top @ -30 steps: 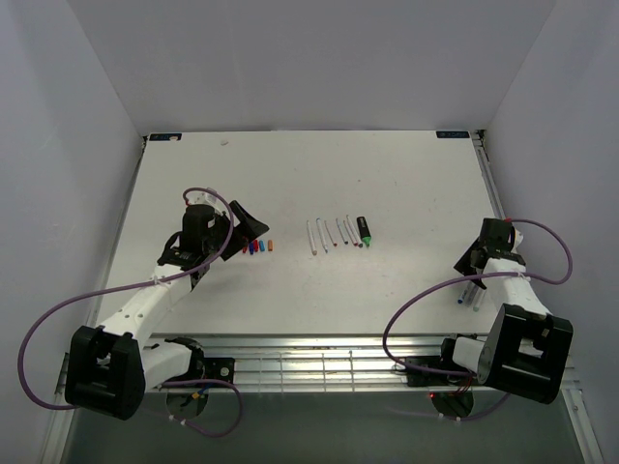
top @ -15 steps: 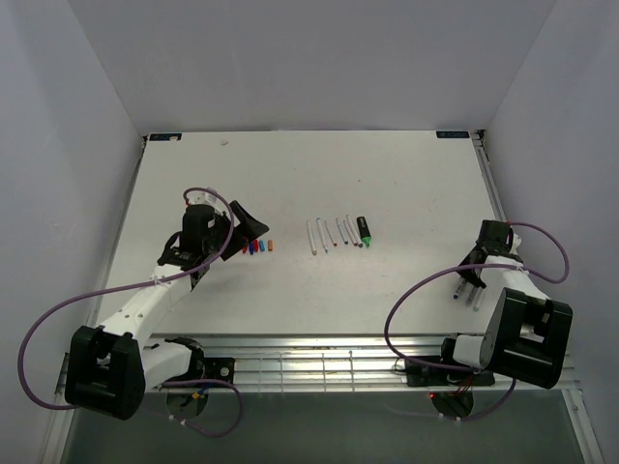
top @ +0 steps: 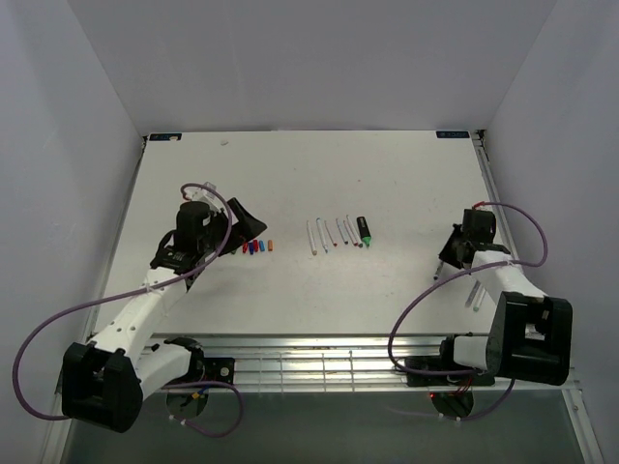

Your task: Open the pen caps

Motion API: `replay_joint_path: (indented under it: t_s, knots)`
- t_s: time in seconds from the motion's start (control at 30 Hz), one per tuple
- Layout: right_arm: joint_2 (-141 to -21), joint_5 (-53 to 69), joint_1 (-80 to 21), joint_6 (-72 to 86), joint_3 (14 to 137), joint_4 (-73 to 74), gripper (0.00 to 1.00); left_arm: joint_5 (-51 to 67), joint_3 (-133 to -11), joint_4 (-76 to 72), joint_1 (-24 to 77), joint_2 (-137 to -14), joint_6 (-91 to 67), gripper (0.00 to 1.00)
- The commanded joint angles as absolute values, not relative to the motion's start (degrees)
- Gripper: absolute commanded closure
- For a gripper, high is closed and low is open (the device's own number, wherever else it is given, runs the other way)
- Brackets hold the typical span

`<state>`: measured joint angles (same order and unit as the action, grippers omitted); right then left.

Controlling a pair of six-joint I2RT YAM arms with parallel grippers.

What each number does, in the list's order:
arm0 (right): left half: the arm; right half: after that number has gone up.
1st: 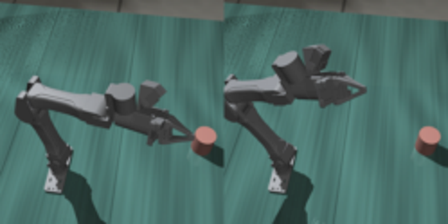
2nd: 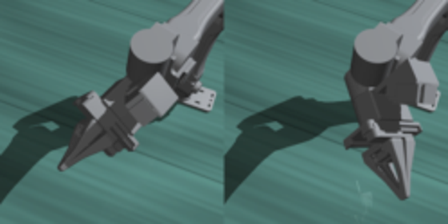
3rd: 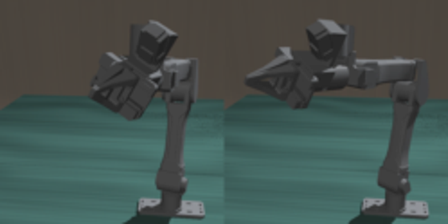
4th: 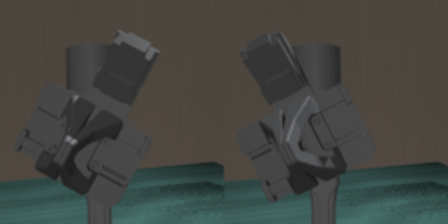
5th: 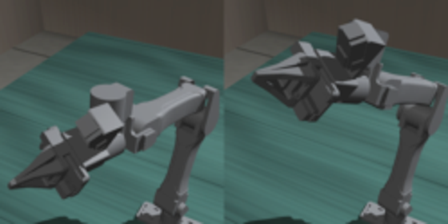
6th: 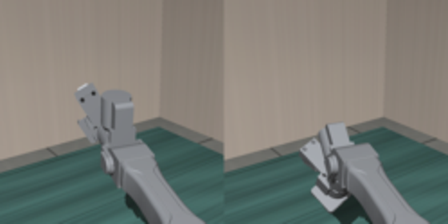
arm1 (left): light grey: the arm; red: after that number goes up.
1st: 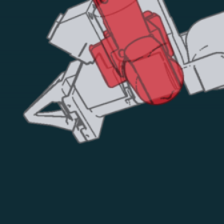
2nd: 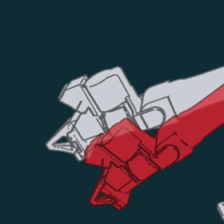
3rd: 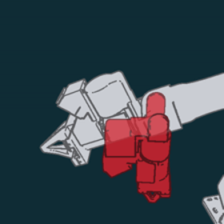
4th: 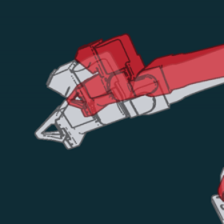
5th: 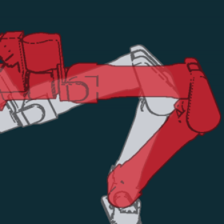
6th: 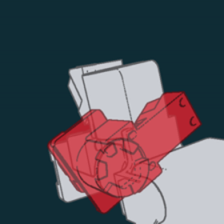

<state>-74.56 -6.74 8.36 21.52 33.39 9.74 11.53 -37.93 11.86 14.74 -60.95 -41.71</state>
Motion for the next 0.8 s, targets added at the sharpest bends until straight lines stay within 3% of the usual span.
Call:
replay_joint_path:
  t_s: [0.0, 0.2, 0.37, 0.6, 0.77]
  knots:
    - [-69.7, -2.82, 2.92, 17.5, 40.75, 10.8, 0.92, 13.27, -42.35, 13.36, 14.85, -58.18, -38.94, 0.02]
    - [-66.54, 13.95, -2.87, 14.69, 46.32, 12.05, 0.92, 23.71, -45.61, 9.24, 15.29, -62.56, -41.21, 0.04]
    - [-65.92, 32.66, -8.17, 13.54, 47.46, 8.9, 0.92, 33.92, -45.09, -5.14, 18.45, -69.77, -48.06, 0.04]
    - [-67.06, 38.67, -22.04, 15.11, 45.97, 2.03, 0.92, 26.31, -49.04, -10.55, 31.27, -78.39, -51.86, 0.05]
    - [-68.38, 37.44, -27.24, 18.71, 46.49, -1.14, 0.92, 21.28, -49.04, -11.43, 33.66, -79.72, -52.47, 0.19]
